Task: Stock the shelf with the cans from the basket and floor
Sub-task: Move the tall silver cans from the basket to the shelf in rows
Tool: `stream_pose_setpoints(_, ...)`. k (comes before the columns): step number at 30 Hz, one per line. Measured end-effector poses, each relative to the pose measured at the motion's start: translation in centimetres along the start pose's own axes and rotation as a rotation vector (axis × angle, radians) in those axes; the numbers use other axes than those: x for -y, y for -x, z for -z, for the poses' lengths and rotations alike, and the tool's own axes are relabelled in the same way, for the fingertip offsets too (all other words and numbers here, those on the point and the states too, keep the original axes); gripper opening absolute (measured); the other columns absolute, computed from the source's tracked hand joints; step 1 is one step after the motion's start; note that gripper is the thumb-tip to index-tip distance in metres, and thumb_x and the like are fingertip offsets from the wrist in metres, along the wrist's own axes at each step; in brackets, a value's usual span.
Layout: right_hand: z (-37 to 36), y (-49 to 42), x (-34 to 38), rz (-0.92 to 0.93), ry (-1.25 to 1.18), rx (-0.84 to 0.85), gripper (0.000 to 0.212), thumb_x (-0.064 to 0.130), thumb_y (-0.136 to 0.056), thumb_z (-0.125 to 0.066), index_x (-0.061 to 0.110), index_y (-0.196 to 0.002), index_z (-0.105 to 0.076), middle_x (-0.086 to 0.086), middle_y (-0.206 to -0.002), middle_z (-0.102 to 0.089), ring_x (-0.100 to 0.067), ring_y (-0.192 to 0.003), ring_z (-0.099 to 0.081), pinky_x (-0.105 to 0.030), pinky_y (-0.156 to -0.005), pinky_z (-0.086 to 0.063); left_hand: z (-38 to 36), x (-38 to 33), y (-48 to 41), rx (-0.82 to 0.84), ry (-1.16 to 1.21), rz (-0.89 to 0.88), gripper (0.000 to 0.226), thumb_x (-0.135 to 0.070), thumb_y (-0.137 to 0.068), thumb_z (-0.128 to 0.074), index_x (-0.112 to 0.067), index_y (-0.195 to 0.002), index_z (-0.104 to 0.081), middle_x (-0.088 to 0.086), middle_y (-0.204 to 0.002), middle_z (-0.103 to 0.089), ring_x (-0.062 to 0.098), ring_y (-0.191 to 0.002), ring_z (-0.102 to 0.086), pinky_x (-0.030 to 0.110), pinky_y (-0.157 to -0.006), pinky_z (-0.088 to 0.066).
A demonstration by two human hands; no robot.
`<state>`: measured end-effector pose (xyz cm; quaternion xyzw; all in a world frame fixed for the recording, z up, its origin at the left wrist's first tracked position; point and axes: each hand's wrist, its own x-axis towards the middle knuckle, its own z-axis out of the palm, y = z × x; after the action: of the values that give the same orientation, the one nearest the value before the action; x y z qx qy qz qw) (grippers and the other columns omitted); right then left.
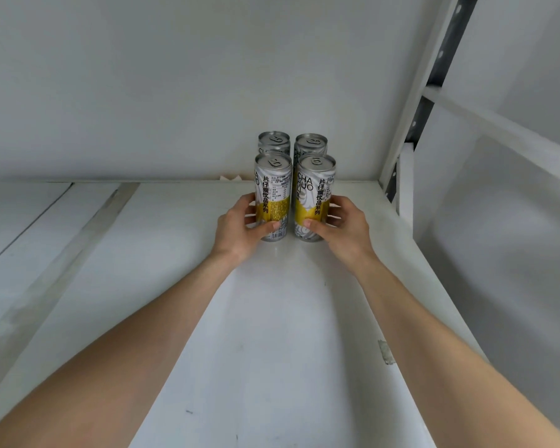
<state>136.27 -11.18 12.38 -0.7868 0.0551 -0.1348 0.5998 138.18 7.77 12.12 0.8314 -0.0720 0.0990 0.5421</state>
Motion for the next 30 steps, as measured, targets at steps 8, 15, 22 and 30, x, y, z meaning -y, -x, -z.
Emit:
stream_pose_setpoints(8,-0.4,-1.4,0.0,-0.021,-0.022,0.015,0.059,0.013,-0.071,-0.086,0.017,-0.122,-0.058,-0.002,-0.107,-0.066,-0.018,-0.097,-0.067,-0.036,-0.091,-0.056,-0.7,0.0,-1.5,-0.001,-0.03,0.021,0.062,-0.023,-0.075,-0.08,-0.016,-0.131,-0.052,0.007,-0.117,-0.065,0.015,-0.093,-0.062,0.024,-0.081,-0.049)
stream_pose_setpoints(15,-0.6,-1.7,-0.2,-0.028,-0.029,0.018,0.059,0.013,-0.071,-0.086,0.017,-0.123,-0.056,-0.004,-0.111,-0.067,-0.019,-0.1,-0.067,-0.039,-0.092,-0.056,-1.2,-0.1,-1.7,-0.01,-0.02,0.031,0.063,-0.023,-0.077,-0.078,-0.017,-0.133,-0.05,0.006,-0.118,-0.064,0.015,-0.095,-0.062,0.016,-0.076,-0.046)
stream_pose_setpoints(22,-1.1,0.1,-0.1,-0.013,0.091,-0.026,0.064,0.024,-0.08,-0.08,0.014,-0.135,-0.049,-0.007,-0.124,-0.065,-0.014,-0.104,-0.062,-0.026,-0.093,-0.049,-0.4,0.2,-0.2,0.008,-0.25,-0.035,0.064,-0.032,-0.086,-0.068,-0.015,-0.142,-0.042,0.01,-0.137,-0.054,0.025,-0.127,-0.048,0.031,-0.102,-0.038)
stream_pose_setpoints(30,-0.3,6.6,0.9,0.093,0.554,-0.071,0.067,0.044,-0.095,-0.055,0.016,-0.15,-0.029,-0.01,-0.145,-0.047,-0.03,-0.132,-0.043,-0.044,-0.103,-0.038,3.3,0.3,6.4,-0.005,-0.735,-0.146,0.064,-0.047,-0.095,-0.044,-0.013,-0.148,-0.03,0.01,-0.155,-0.03,0.029,-0.145,-0.018,0.05,-0.116,-0.019)
